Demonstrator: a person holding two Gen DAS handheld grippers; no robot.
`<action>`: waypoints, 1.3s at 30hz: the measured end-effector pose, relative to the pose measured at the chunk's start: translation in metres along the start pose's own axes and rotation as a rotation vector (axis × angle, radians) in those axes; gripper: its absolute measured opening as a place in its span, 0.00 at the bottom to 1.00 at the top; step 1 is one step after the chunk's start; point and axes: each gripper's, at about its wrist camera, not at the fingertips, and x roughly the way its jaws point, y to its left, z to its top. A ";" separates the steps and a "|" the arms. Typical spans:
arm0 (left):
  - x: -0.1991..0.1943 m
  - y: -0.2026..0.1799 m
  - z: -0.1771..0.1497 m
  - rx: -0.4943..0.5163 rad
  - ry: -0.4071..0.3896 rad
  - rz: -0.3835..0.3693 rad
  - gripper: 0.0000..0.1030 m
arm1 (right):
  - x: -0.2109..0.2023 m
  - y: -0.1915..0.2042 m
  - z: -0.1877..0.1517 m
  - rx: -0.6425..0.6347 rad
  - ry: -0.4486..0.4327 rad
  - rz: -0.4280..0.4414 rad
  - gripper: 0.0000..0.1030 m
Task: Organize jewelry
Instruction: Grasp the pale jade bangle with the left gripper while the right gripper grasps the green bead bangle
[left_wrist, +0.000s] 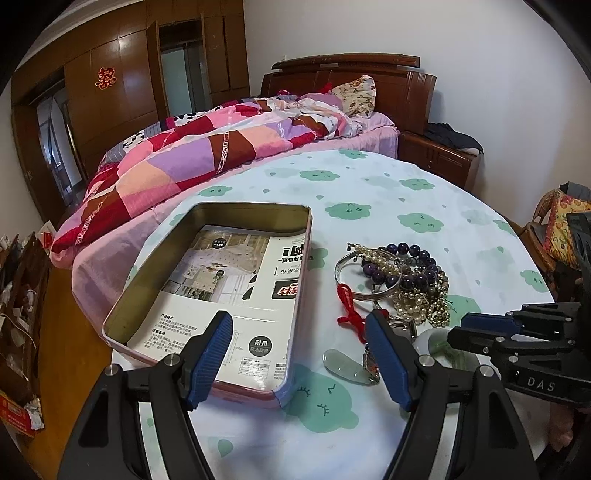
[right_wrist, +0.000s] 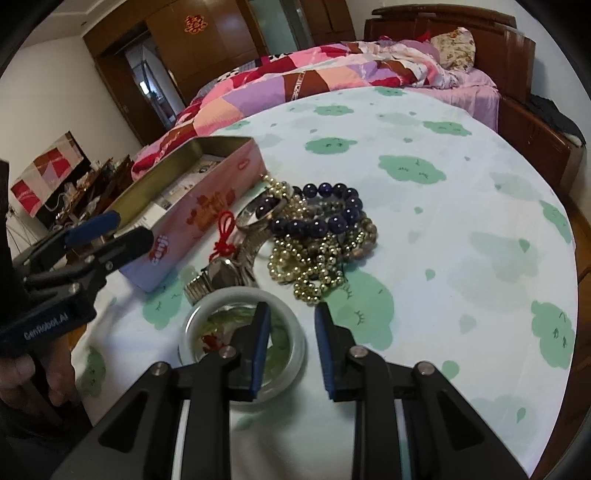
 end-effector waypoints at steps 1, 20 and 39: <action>0.000 0.000 0.000 0.001 0.000 0.000 0.72 | 0.001 -0.001 0.001 0.000 0.003 0.001 0.27; 0.002 -0.001 0.000 0.000 0.007 -0.005 0.72 | 0.013 0.036 -0.011 -0.251 0.044 -0.132 0.29; 0.031 -0.061 -0.012 0.125 0.224 -0.279 0.24 | -0.019 -0.010 -0.006 -0.067 -0.097 -0.228 0.64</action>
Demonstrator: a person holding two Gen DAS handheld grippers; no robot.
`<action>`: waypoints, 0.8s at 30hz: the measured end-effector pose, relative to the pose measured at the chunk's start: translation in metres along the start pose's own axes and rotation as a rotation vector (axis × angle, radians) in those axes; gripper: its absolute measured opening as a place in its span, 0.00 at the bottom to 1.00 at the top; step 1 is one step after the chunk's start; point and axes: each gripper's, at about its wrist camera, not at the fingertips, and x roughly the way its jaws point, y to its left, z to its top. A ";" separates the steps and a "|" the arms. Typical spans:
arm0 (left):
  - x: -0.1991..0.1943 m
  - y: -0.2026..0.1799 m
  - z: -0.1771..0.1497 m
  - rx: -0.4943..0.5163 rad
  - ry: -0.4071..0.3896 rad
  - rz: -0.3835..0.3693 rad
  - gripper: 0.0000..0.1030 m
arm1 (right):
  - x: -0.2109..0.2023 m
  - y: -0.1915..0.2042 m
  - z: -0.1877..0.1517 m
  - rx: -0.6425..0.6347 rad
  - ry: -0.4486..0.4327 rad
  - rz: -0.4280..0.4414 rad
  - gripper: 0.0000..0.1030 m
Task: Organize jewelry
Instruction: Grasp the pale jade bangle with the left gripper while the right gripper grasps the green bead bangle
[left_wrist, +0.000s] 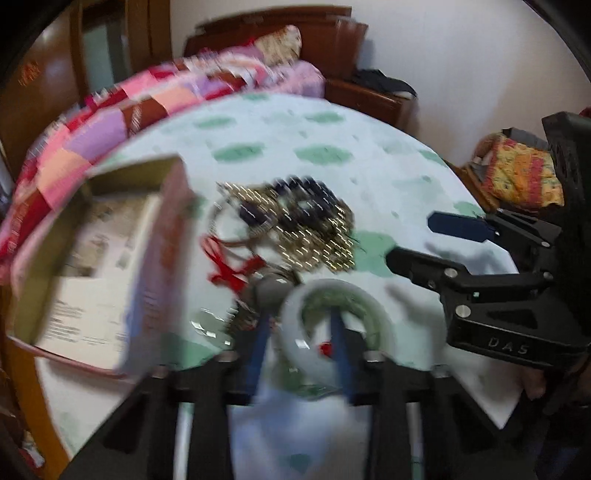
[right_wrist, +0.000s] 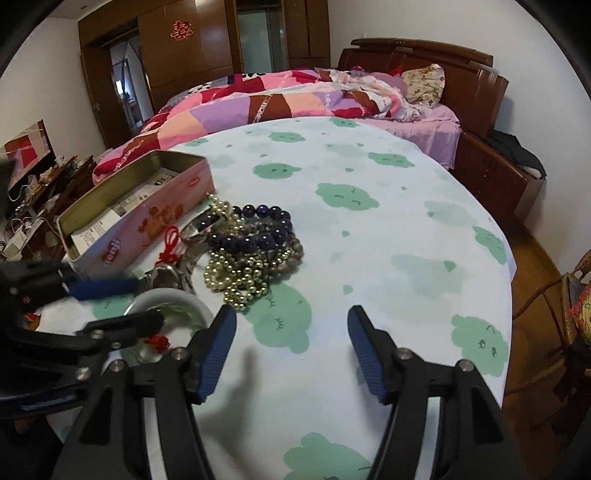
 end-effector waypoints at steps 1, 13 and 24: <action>0.000 0.000 0.000 -0.004 0.000 -0.005 0.21 | 0.000 -0.001 0.000 0.000 -0.002 0.000 0.64; -0.037 0.010 0.002 -0.044 -0.154 -0.055 0.13 | -0.005 -0.011 0.000 0.040 -0.033 -0.016 0.67; -0.067 0.034 0.009 -0.111 -0.258 0.002 0.13 | -0.004 0.020 0.004 -0.057 -0.013 0.103 0.60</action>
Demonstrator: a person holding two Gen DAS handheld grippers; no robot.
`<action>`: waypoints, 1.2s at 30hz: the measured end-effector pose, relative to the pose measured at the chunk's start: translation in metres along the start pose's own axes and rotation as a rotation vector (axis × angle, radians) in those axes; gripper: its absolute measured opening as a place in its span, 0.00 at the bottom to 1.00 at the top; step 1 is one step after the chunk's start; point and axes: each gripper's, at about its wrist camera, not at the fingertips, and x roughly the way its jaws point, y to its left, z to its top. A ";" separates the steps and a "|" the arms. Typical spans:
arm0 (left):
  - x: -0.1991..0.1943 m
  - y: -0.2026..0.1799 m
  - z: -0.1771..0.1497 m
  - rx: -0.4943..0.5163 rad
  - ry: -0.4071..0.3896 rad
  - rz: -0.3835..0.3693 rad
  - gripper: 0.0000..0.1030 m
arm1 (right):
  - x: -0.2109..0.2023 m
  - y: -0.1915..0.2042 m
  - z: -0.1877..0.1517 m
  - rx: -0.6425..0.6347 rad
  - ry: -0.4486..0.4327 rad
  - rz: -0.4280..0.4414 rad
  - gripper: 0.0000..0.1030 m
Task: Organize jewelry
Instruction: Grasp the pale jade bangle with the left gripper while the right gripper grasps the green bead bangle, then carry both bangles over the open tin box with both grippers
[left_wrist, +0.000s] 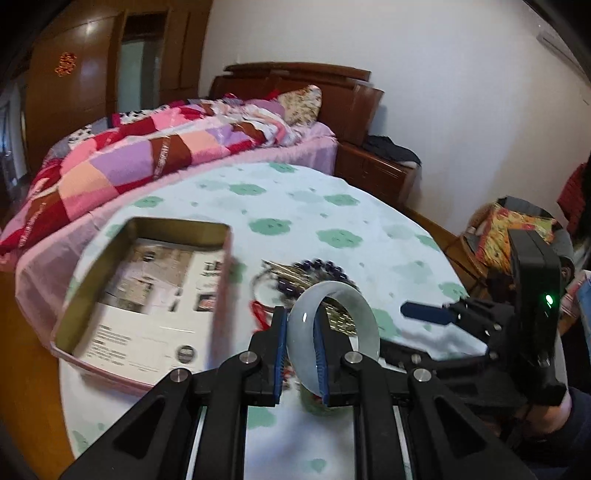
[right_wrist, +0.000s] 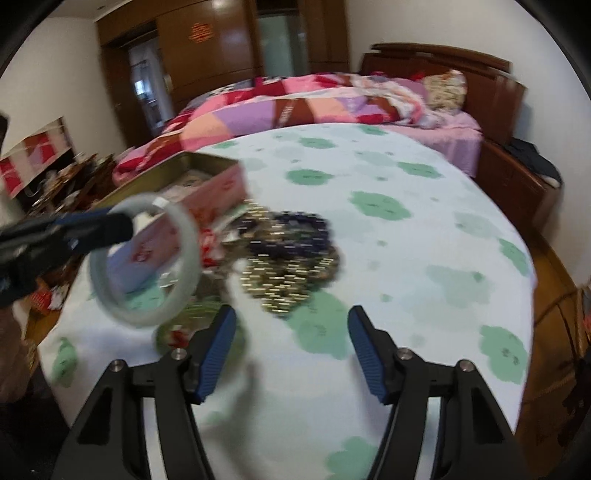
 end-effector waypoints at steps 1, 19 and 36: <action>0.000 0.003 0.000 -0.006 -0.002 0.008 0.13 | 0.002 0.007 0.001 -0.026 0.008 0.007 0.60; -0.019 0.035 0.013 -0.069 -0.054 0.036 0.13 | -0.010 0.028 0.008 -0.081 -0.012 0.080 0.09; -0.006 0.104 0.044 -0.095 -0.050 0.205 0.13 | 0.017 0.052 0.082 -0.129 -0.020 0.126 0.09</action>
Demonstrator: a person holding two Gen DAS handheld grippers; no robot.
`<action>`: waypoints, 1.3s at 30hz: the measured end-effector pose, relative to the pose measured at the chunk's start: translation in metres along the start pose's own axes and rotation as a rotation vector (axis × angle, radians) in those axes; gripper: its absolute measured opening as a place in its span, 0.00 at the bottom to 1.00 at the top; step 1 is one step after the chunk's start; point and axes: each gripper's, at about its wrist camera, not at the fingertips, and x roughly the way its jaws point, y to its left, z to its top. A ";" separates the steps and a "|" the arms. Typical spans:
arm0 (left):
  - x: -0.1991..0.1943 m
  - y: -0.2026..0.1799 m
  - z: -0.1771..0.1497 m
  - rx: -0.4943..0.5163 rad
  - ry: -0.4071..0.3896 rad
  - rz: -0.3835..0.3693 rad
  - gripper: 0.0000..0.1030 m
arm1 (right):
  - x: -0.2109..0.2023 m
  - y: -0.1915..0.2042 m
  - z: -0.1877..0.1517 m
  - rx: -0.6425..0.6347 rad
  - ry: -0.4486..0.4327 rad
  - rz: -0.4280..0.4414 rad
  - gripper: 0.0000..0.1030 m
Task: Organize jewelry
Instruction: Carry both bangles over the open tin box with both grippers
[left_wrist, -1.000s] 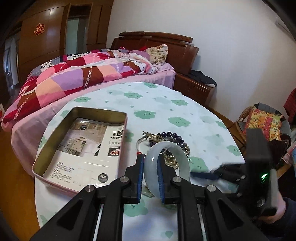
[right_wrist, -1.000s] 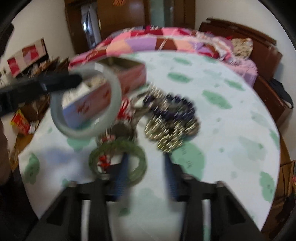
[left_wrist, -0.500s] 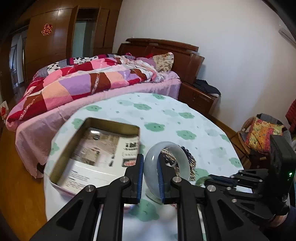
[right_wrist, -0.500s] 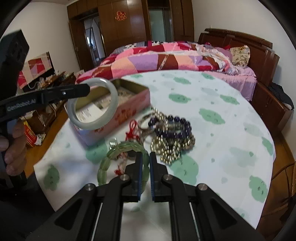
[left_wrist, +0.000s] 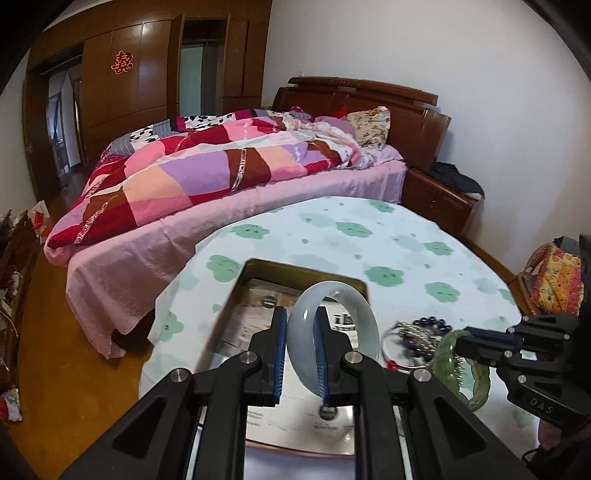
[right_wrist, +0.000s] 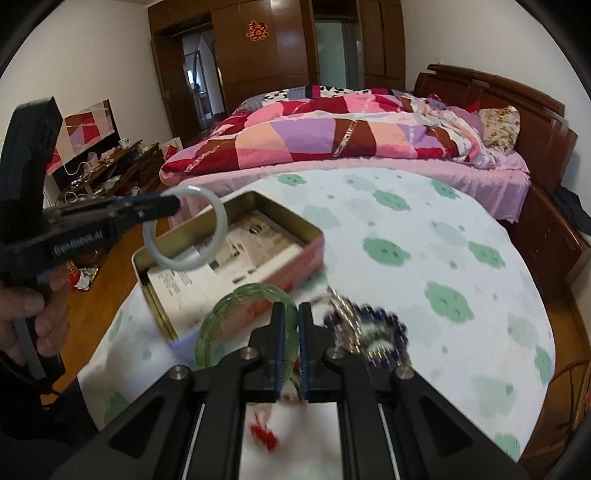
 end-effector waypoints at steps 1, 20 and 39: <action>0.003 0.002 0.001 -0.001 0.004 0.005 0.13 | 0.005 0.003 0.005 -0.006 0.001 -0.001 0.09; 0.053 0.024 0.013 0.022 0.066 0.105 0.13 | 0.080 0.026 0.043 0.004 0.021 -0.053 0.09; 0.093 0.033 0.005 0.035 0.192 0.131 0.14 | 0.100 0.022 0.039 0.005 0.082 -0.113 0.09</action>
